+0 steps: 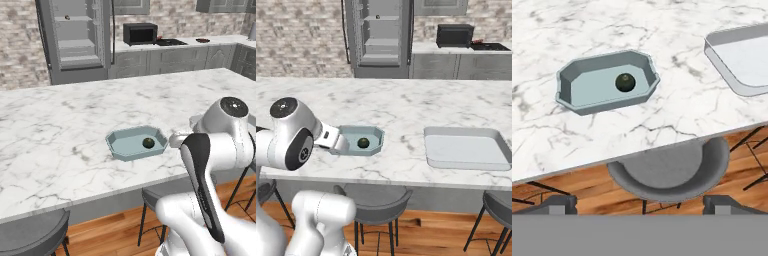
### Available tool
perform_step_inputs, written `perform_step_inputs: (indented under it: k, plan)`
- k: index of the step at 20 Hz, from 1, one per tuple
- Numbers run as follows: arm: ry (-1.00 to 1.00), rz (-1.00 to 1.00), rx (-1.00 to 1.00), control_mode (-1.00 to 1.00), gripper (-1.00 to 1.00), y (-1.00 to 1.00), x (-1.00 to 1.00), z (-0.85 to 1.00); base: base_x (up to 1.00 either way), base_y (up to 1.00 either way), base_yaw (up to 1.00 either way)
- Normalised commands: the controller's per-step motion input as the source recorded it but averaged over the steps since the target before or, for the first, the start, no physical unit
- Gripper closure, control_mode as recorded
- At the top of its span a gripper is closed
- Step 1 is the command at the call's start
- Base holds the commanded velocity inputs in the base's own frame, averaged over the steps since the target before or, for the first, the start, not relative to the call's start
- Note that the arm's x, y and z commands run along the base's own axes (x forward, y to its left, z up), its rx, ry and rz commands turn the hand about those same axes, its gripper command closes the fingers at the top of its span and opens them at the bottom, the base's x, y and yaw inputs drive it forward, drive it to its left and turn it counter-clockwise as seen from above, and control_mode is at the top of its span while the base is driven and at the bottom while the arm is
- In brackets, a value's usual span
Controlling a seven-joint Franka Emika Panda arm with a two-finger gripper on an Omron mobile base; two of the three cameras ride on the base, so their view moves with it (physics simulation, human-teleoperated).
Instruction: Place the cold items (mushroom and squash) from the fridge in one tupperware on the dining counter. Place the warm items (kebab skewer and hot dog) in the stove area in another tupperware.
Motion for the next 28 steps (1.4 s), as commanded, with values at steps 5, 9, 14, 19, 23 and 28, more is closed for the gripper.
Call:
perform_step_inputs:
  k: [5,9,14,19,23,28]
  plan:
    - [0.0,0.0,0.0,1.0,-1.0,0.0,0.0,0.0,-0.76,-0.42,-0.2]
    - [0.0,0.0,0.0,1.0,-1.0,0.0,0.0,0.0,-0.87,-0.66,-0.31]
    - [0.0,0.0,0.0,1.0,-1.0,0.0,0.0,0.0,-0.52,-0.91,-0.31]
    - [0.0,0.0,0.0,1.0,-1.0,0.0,0.0,0.0,-0.07,-1.0,-0.2]
    - [0.0,0.0,0.0,1.0,-1.0,0.0,0.0,0.0,0.06,-1.0,-0.01]
    - [0.0,0.0,0.0,1.0,-1.0,0.0,0.0,0.0,0.1,-1.0,0.0]
